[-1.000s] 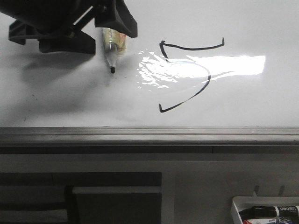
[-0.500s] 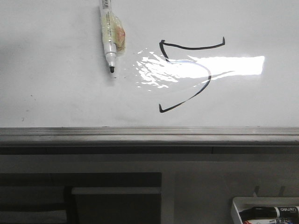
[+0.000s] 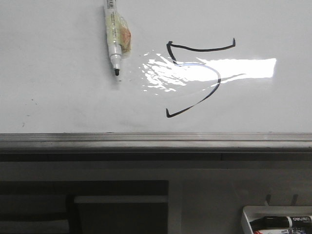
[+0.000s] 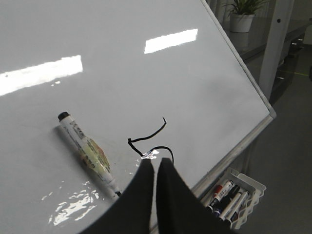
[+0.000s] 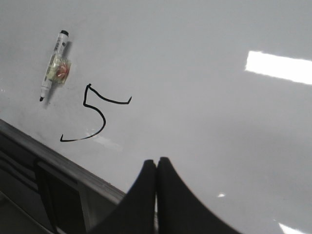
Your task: Write number 5 on whiteboard
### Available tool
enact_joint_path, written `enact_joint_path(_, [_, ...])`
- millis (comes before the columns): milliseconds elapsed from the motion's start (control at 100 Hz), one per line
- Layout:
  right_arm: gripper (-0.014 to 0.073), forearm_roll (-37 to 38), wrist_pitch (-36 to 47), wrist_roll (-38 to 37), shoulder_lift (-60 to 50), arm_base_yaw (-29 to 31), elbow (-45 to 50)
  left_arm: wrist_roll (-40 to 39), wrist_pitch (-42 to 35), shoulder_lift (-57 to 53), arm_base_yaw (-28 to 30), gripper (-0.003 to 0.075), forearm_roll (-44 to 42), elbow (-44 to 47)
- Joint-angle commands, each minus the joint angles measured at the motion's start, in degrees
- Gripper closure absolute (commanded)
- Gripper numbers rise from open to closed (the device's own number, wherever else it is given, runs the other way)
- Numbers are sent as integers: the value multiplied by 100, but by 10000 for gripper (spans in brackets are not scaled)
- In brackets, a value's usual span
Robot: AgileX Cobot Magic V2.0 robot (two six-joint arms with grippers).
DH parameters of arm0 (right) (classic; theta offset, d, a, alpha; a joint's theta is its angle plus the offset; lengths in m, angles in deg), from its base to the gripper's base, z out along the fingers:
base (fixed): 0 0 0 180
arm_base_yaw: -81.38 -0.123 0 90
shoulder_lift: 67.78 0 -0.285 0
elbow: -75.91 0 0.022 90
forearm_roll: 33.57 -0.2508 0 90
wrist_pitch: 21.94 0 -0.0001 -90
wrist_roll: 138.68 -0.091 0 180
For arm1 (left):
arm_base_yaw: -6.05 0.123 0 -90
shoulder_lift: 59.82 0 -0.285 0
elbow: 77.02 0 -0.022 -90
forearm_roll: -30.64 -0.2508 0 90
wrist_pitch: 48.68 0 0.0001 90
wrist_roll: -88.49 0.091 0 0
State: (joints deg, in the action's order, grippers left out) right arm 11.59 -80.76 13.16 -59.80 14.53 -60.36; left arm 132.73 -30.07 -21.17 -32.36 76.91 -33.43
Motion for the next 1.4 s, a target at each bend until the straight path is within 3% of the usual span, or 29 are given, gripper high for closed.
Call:
enact_joint_path(0, [655,240,415,-4,186,27,-100,-3,-221,8,-10,741,169,-122])
enact_joint_path(660, [655,252,345,-4,186,27,-100,-3,-355,-117,-10,741,157,66])
enact_joint_path(860, [655,252,345,-4,186,27,-100,-45,-874,-1114,309,741,-1159,632])
enact_joint_path(930, [655,252,345,-4,186,27,-100,-389,-1431,-1613,697,741,-1684,1150])
enact_joint_path(1050, [655,252,332,-4,186,27,-100,-1927,-2057,-2347,1641,741,-3034,2065])
enact_joint_path(1240, [655,252,332,-4,186,27,-100,-3610,-1665,-3122,2803,741,-3773,2951])
enact_joint_path(1390, [655,252,332,-4,186,27,-100,-3965,-950,-3284,2958,741,-3859,3209])
